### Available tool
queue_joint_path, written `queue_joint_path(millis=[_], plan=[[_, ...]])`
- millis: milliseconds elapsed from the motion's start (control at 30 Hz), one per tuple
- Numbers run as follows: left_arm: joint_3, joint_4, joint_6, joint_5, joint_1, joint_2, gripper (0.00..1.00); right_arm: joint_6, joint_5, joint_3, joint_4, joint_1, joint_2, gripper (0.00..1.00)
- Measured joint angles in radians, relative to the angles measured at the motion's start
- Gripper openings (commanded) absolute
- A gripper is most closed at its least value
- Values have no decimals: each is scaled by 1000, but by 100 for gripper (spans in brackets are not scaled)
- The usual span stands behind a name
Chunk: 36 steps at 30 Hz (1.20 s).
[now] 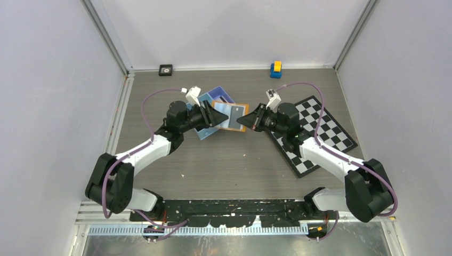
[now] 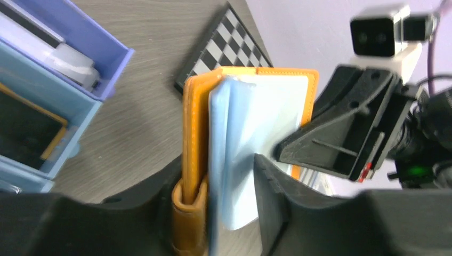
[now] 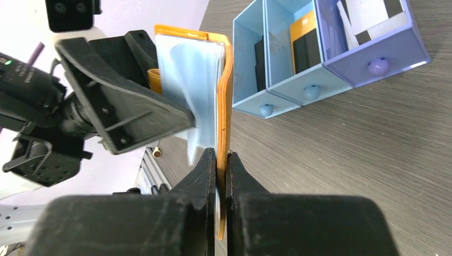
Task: Take the credit cards out of the card holder
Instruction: Remove the credit card from the card holder.
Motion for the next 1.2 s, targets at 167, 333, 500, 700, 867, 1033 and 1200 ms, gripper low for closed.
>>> queue_joint_path(millis=[167,333,500,700,867,1033,1200], plan=[[-20,-124,8,-160,35,-100,85,-6,16,0,-40,0,0,0],[-51,-140,-5,-215,63,-138,97,-8,17,0,-48,0,0,0],[-49,-100,-27,-136,62,-54,100,-7,11,0,-47,0,0,0],[-50,-55,-42,-79,61,-35,89,-5,-1,0,-35,0,1,0],[-48,38,-70,2,61,-16,50,2,-28,0,-8,0,3,0],[-46,134,-108,81,58,43,21,10,-49,0,21,0,3,1],[-47,170,-117,96,58,39,8,16,-49,0,28,-1,6,41]])
